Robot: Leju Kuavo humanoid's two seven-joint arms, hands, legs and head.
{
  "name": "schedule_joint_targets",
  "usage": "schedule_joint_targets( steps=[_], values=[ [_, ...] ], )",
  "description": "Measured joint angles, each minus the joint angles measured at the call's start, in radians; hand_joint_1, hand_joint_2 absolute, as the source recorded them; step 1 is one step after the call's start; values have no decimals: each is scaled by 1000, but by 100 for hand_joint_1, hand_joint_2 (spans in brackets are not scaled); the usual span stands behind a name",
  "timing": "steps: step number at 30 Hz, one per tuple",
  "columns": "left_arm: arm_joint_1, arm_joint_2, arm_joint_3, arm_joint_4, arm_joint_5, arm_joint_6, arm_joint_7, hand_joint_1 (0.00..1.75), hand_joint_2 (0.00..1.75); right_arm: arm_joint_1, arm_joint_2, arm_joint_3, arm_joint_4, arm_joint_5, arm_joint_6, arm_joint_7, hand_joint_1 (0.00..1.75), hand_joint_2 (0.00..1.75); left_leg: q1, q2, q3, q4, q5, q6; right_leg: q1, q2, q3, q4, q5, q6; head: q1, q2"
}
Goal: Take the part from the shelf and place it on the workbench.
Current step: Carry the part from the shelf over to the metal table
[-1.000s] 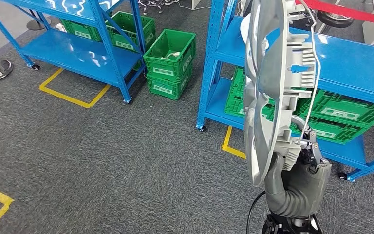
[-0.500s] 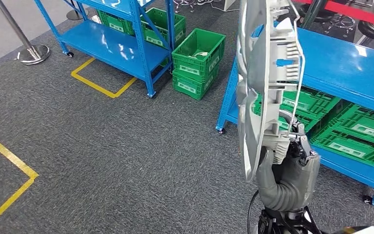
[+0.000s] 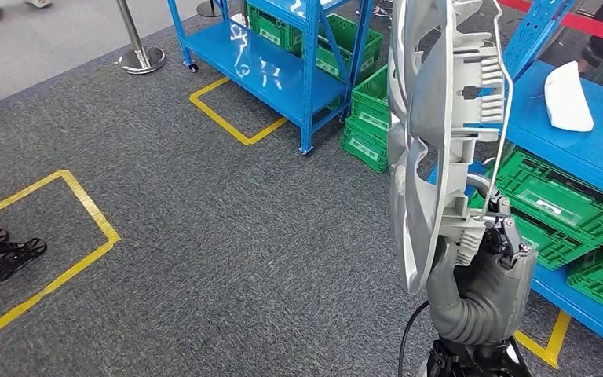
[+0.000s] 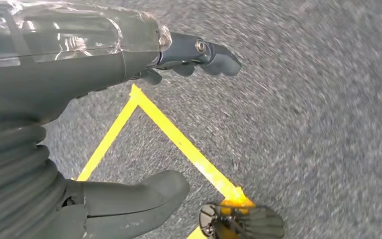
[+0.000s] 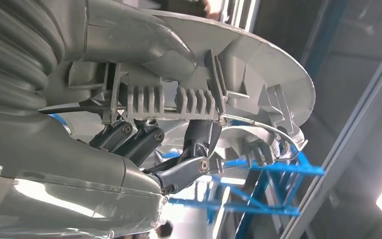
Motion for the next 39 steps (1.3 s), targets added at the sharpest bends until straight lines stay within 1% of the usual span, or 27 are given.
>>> schedule_joint_targets(
  steps=[1, 3, 4, 5, 7, 9, 10, 11, 13, 15, 17, 19, 20, 21, 23, 24, 25, 26, 27, 28, 30, 31, 32, 34, 36, 38, 39],
  values=[
    [0, -3, 0, 0, -1, 0, 6, 0, 175, -4, -2, 1, -1, 0, 0, 0, 175, 175, 3, -11, -5, 0, 4, -4, 2, 10, 8, -19, 1, -5, 0, 0],
    [3, -6, 0, 0, -5, -2, 19, 0, 175, -15, -6, 4, -4, 2, 0, 0, 175, 175, 6, -31, -12, -1, 11, -16, 1, -5, 13, -36, 7, -6, 3, 0],
    [6, -7, 0, 0, -6, -2, 23, 0, 175, -20, -8, 5, -6, 3, 0, 1, 175, 175, 3, -16, -17, 3, 7, -21, -2, -17, 18, -47, 13, -7, 3, 0],
    [7, -8, 0, 0, -7, -2, 25, 0, 175, -24, -9, 5, -8, 5, 0, 2, 175, 175, 0, 11, -27, 22, -7, -26, -4, -30, 23, -58, 20, -8, -2, 0],
    [7, -10, 1, 0, -8, -2, 20, 0, 175, -31, -11, 6, -13, 9, 3, 9, 175, 175, 2, 78, -73, 117, -63, -36, -6, -59, 29, -71, 27, -9, -13, 0],
    [7, -13, 1, 0, -10, -2, 4, 0, 175, -38, -13, 8, -15, 13, 7, 24, 175, 175, 16, 93, -128, 231, -112, -49, -6, -88, 29, -70, 26, -6, -21, 0],
    [7, -14, 1, 0, -11, -1, -5, 0, 175, -42, -14, 9, -15, 14, 8, 30, 175, 175, 23, 93, -138, 253, -113, -55, -8, -102, 29, -69, 24, -3, -23, 0],
    [8, -14, 1, 0, -12, 1, -12, 0, 175, -46, -15, 10, -15, 16, 9, 34, 175, 175, 28, 97, -128, 238, -97, -61, -10, -115, 30, -67, 21, 1, -25, 0],
    [8, -16, 2, 0, -14, 6, -18, 0, 175, -52, -15, 10, -17, 20, 10, 36, 175, 175, 34, 123, -56, 113, -40, -70, -16, -138, 32, -59, 14, 13, -27, 0],
    [7, -21, 4, 0, -16, 10, -20, 0, 175, -56, -16, 12, -24, 21, 10, 37, 175, 175, 31, 167, 1, 13, -10, -64, -18, -154, 35, -53, 5, 29, -30, 0],
    [5, -26, 7, 0, -17, 12, -24, 0, 175, -58, -17, 15, -30, 21, 9, 37, 175, 175, 23, 180, 5, 0, -10, -48, -18, -167, 39, -54, 1, 45, -30, 0],
    [5, -27, 10, 0, -16, 12, -28, 0, 175, -59, -19, 18, -34, 21, 7, 37, 175, 175, 21, 155, 3, -6, -6, -32, -22, -177, 44, -56, -4, 58, -28, 0],
    [5, -29, 13, 0, -16, 11, -29, 0, 175, -59, -21, 20, -36, 20, 6, 37, 175, 175, 23, 142, 3, -8, -4, -25, -24, -167, 41, -43, -19, 62, -26, 0],
    [5, -31, 15, 0, -16, 11, -29, 0, 175, -57, -23, 21, -37, 19, 4, 37, 175, 175, 24, 129, 4, -11, -1, -18, -25, -146, 28, -9, -45, 64, -21, 0],
    [4, -35, 18, 0, -16, 11, -27, 0, 175, -52, -27, 23, -39, 18, 2, 37, 175, 175, 20, 103, 3, -12, 3, -9, -24, -94, -29, 121, -117, 62, -5, 0],
    [4, -37, 18, 0, -16, 11, -25, 0, 175, -50, -29, 24, -40, 17, 1, 37, 175, 175, 16, 90, 3, -12, 3, -5, -22, -80, -63, 190, -143, 59, 2, 0],
    [5, -38, 18, 0, -16, 11, -22, 0, 175, -47, -30, 24, -40, 16, 1, 37, 175, 175, 12, 75, 3, -12, 4, -2, -20, -73, -88, 237, -152, 55, 6, 0],
    [5, -38, 19, 0, -16, 11, -19, 0, 175, -46, -31, 25, -40, 15, 1, 37, 175, 175, 8, 60, 4, -12, 5, 1, -16, -69, -99, 250, -143, 48, 10, 0],
    [6, -39, 21, 0, -16, 11, -16, 0, 175, -45, -33, 27, -40, 14, 1, 37, 175, 175, 4, 44, 4, -12, 6, 3, -12, -65, -94, 224, -114, 40, 13, 0],
    [6, -40, 22, 0, -16, 11, -13, 0, 175, -45, -34, 28, -40, 13, 1, 37, 175, 175, 1, 29, 6, -12, 7, 4, -5, -57, -72, 165, -72, 29, 16, 0],
    [5, -44, 25, 0, -16, 11, -9, 0, 175, -45, -37, 29, -42, 13, 1, 37, 175, 175, -1, 4, 7, -11, 9, 4, 6, -18, -18, 29, -5, 6, 17, 0],
    [5, -47, 26, 0, -16, 11, -9, 0, 175, -45, -37, 29, -44, 14, 1, 37, 175, 175, -1, -6, 5, -11, 11, 1, 10, -2, 1, -15, 10, -3, 17, 0],
    [5, -49, 26, 0, -17, 10, -9, 0, 175, -44, -37, 29, -47, 14, 1, 36, 175, 175, 1, -16, 1, -11, 13, -2, 12, 6, 8, -35, 13, -9, 18, 0],
    [7, -51, 28, 0, -19, 10, -10, 0, 175, -44, -37, 30, -51, 16, 1, 35, 175, 175, 3, -30, -4, -12, 18, -11, 10, -9, 15, -51, 20, -13, 20, 0],
    [9, -52, 30, 0, -20, 10, -11, 0, 175, -44, -37, 30, -56, 17, 1, 35, 175, 175, -2, 16, -19, 17, -3, -19, 5, -32, 28, -76, 35, -15, 15, 0],
    [8, -52, 32, 0, -21, 10, -12, 0, 175, -40, -38, 31, -58, 16, 0, 33, 175, 175, 1, 79, -66, 112, -64, -31, 3, -59, 35, -91, 42, -15, 3, 0],
    [7, -52, 33, 0, -22, 10, -12, 0, 175, -37, -37, 31, -59, 15, 0, 31, 175, 175, 9, 88, -96, 175, -96, -39, 3, -73, 35, -91, 42, -15, -3, 0]
  ],
)
